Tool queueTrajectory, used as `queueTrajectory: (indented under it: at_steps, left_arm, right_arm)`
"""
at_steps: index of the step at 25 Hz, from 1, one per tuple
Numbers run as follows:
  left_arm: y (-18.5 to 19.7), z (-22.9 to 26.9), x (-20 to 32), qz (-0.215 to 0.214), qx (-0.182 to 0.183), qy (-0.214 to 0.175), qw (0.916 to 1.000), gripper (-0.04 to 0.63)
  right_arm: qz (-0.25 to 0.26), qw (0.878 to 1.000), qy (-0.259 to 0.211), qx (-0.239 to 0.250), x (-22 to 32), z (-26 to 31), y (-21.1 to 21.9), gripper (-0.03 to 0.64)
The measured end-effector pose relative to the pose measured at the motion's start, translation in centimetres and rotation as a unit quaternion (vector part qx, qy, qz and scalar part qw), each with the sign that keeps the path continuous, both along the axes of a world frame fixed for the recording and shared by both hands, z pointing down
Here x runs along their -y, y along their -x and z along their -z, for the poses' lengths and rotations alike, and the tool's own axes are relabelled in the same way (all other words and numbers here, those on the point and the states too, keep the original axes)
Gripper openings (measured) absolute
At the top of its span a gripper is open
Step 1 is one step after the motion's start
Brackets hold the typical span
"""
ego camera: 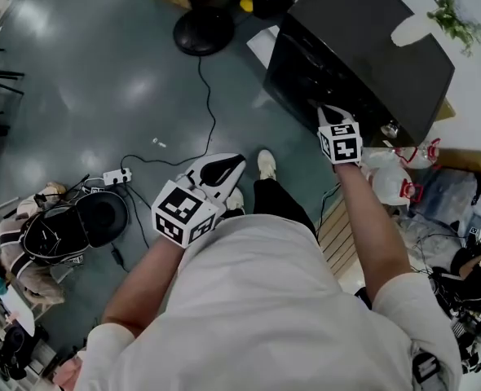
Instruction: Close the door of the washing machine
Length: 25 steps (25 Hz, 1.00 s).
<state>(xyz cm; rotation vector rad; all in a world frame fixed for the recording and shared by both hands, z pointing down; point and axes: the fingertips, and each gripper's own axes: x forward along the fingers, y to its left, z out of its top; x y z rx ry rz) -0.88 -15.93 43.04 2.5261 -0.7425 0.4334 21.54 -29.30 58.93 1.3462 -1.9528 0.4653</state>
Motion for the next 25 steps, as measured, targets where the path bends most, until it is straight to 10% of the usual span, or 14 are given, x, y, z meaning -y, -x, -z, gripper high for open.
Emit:
queueTrajectory:
  at_steps: [11,25]
  left_arm:
    - [1.1,1.0,-4.1,-0.027,-0.02,0.004,0.9994,0.02]
    - [0.4,1.1,-8.2,-0.081,-0.019,0.007,0.9965,0.018]
  right_arm:
    - [-0.002,0.984,0.001,0.176,-12.6,7.1,5.7,0.009]
    - [0.031,0.963,-0.022,0.269,-22.4,13.7,10.9,0.009]
